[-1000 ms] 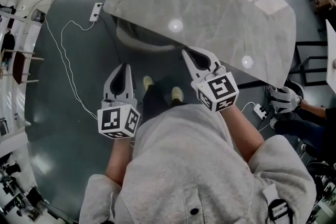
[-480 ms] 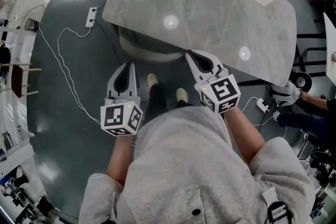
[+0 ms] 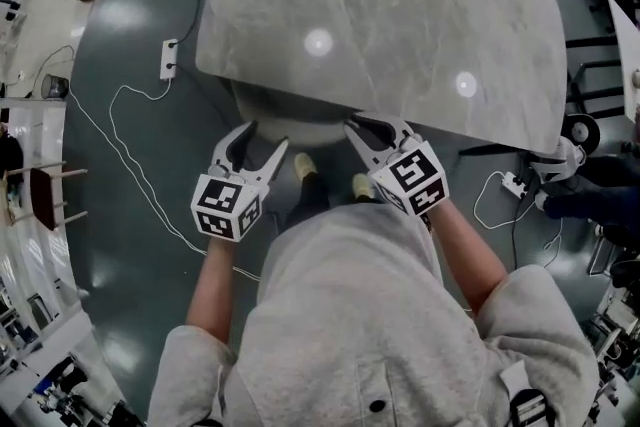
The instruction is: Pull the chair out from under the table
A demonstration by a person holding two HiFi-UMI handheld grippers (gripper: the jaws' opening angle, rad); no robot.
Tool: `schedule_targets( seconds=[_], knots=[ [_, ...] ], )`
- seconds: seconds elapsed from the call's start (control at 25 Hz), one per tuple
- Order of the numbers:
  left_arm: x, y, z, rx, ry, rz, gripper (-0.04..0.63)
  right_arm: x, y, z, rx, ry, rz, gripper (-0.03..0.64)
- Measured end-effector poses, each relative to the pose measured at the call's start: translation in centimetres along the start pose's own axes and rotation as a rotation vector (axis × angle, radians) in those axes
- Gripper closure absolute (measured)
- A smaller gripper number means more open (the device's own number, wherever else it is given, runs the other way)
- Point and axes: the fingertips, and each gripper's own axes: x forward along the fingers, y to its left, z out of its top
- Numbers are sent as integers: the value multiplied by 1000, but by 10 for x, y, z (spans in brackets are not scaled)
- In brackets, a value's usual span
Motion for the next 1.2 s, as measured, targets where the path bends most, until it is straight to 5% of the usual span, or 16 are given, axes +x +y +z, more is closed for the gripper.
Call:
schedule_targets(
  seconds=[0.08,0.2,0.44,0.56,0.68,0.88,1.0,1.2],
  knots=[
    [11,5,-15,53,81,-84,324,13,5,-12,10,56,42,570],
    [26,12,-43,195,229,-198,293,35,20,-37,-18,173,122,457],
    [61,28,-119,526,571,-415,261,85,41,-112,-246,485,245,410],
    [78,42,-143,697,686,-445,259,107,41,-143,-347,610,278,407],
    [89,44,-150,806,738,-463,261,121,34,-161,-392,670,272,408],
    [89,53,-172,1112,831,-506,291,133,30,-178,-544,780,245,408],
    [93,56,-176,1103,899,-600,397,135,32,-185,-604,813,286,419],
    [84,53,-188,1104,1011,-793,380,135,37,-186,-596,821,308,419]
  ],
)
